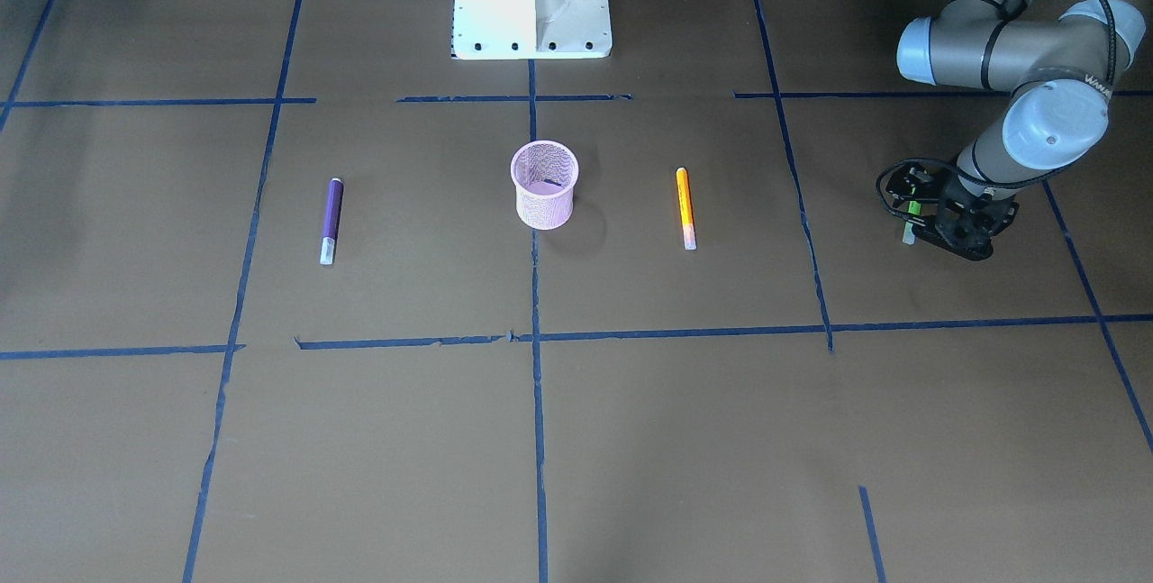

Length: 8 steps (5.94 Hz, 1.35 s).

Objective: Collect pens into pen holder
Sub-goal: 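Lower the left gripper onto the green highlighter and grasp it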

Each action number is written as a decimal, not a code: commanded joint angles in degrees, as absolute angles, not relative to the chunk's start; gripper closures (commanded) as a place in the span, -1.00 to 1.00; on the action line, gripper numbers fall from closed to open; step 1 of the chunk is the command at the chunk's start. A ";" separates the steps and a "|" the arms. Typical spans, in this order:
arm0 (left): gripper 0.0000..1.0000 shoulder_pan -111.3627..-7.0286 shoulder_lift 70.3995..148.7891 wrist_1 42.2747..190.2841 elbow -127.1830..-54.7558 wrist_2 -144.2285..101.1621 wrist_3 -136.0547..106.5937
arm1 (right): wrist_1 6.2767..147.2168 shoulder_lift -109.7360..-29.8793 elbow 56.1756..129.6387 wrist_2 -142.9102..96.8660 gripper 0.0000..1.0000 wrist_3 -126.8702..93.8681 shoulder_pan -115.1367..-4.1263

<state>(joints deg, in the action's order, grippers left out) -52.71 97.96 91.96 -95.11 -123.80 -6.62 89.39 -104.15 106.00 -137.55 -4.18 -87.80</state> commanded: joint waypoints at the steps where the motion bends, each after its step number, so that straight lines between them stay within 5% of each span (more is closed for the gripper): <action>1: -0.90 -52.47 97.65 92.02 -94.75 -125.23 -6.59 | 89.38 -104.15 106.00 -137.55 -1.00 -4.22 -87.80; 5: -0.75 -52.29 97.65 92.02 -92.03 -128.58 -6.24 | 89.38 -104.15 106.00 -137.64 -1.00 -4.22 -87.71; 8: -0.15 -52.21 97.73 91.85 -91.49 -128.58 -6.15 | 89.38 -104.15 106.00 -137.64 -1.00 -4.22 -87.71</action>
<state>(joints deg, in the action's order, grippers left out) -52.26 97.68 91.91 -91.54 -128.58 -6.16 89.38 -104.15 106.00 -137.64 -4.22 -87.67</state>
